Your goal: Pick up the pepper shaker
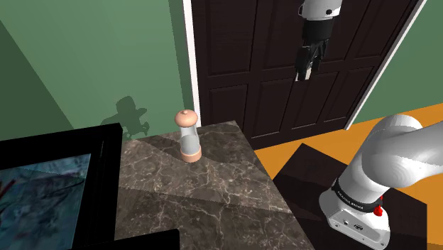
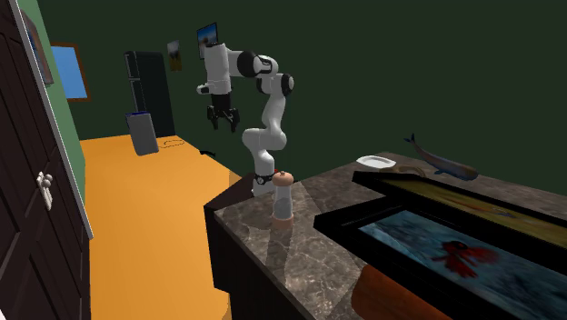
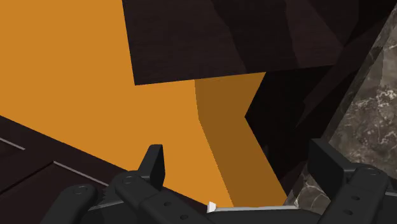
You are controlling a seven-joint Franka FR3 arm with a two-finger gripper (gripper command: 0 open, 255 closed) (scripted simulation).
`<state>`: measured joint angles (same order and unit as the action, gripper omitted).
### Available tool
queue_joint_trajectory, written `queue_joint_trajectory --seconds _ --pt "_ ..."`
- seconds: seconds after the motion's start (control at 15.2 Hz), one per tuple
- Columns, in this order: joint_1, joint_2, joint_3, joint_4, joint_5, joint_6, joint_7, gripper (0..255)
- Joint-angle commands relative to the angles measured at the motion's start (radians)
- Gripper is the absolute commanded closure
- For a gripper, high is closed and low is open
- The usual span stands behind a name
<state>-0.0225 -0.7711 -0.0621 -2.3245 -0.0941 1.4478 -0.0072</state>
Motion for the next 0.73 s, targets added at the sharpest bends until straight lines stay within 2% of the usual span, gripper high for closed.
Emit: queue_joint_trajectory --seconds 0.0,0.66 --pt "0.000 0.000 0.000 0.000 0.000 0.000 0.000 0" --pt "0.075 0.181 0.159 0.065 0.158 0.125 0.194 0"
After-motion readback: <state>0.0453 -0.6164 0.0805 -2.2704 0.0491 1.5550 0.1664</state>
